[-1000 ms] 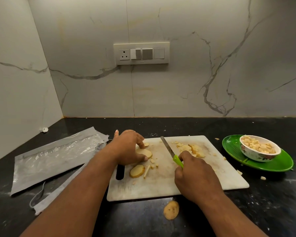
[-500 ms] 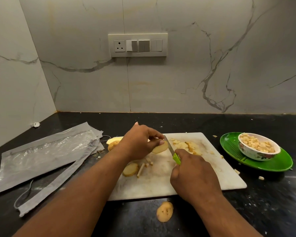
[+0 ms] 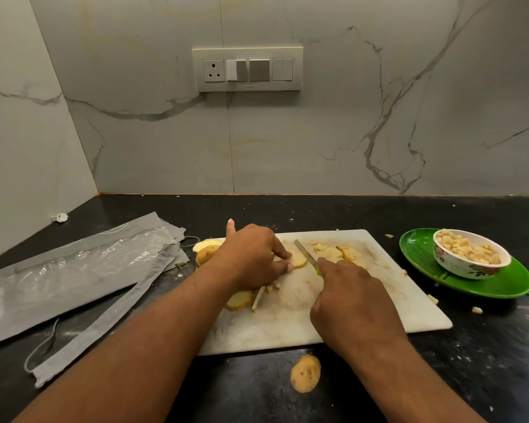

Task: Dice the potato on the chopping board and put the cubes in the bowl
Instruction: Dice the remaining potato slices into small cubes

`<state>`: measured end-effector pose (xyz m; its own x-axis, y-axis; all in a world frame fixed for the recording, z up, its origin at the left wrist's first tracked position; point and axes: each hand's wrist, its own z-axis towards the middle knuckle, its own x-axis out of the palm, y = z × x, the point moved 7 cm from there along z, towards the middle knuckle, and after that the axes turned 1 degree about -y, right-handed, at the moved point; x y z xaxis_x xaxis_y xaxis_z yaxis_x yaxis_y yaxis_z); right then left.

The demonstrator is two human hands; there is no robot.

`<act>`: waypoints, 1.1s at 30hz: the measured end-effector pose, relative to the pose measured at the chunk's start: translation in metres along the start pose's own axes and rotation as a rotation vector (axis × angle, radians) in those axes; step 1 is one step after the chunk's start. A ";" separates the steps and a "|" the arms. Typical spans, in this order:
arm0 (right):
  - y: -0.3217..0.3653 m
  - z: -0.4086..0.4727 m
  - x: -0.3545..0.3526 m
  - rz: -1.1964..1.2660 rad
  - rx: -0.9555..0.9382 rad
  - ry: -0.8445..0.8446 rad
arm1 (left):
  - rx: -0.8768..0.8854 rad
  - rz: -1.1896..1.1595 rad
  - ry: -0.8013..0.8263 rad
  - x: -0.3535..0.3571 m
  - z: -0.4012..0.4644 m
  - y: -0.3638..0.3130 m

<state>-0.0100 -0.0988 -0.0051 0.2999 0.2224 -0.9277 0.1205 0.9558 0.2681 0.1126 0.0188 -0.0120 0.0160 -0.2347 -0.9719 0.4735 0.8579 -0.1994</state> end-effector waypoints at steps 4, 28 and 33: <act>0.001 0.003 0.003 -0.046 0.008 0.017 | -0.005 0.024 0.006 0.000 -0.001 -0.004; 0.015 -0.023 -0.007 -0.082 -0.072 0.095 | -0.056 0.032 0.000 0.003 0.000 -0.005; 0.007 -0.042 -0.020 -0.127 -0.099 0.136 | -0.048 0.013 -0.003 0.004 0.002 -0.004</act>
<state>-0.0552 -0.0885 0.0041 0.1571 0.1160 -0.9807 0.0533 0.9906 0.1258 0.1125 0.0138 -0.0152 0.0245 -0.2245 -0.9742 0.4306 0.8818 -0.1924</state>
